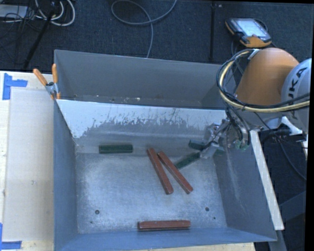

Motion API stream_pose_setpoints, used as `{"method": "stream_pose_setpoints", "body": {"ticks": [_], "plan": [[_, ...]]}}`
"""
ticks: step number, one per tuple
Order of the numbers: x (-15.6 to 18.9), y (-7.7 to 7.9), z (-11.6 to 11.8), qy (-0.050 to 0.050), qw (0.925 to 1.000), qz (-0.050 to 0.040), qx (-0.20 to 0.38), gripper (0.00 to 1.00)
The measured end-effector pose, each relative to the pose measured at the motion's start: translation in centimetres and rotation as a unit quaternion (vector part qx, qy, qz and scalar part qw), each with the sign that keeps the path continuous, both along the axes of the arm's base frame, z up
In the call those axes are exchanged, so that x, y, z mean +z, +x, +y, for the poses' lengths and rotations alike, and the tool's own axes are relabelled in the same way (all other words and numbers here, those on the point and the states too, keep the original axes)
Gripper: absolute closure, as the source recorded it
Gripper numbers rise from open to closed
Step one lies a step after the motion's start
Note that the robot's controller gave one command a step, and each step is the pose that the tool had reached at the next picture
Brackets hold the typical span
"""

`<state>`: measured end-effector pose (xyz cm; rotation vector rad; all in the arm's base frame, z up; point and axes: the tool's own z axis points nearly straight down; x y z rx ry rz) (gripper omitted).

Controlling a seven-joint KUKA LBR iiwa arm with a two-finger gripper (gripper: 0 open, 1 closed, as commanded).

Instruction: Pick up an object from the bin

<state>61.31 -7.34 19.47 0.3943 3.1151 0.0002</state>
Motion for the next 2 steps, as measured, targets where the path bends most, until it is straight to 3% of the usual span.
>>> {"method": "stream_pose_setpoints", "body": {"ticks": [1, 2], "plan": [[0.0, 0.0, 0.0, 0.0, 1.0, 0.0003, 0.0, 1.0], [2.0, -0.7, 0.1, 0.001, 0.9969, 0.0043, 0.078, 1.0]]}}
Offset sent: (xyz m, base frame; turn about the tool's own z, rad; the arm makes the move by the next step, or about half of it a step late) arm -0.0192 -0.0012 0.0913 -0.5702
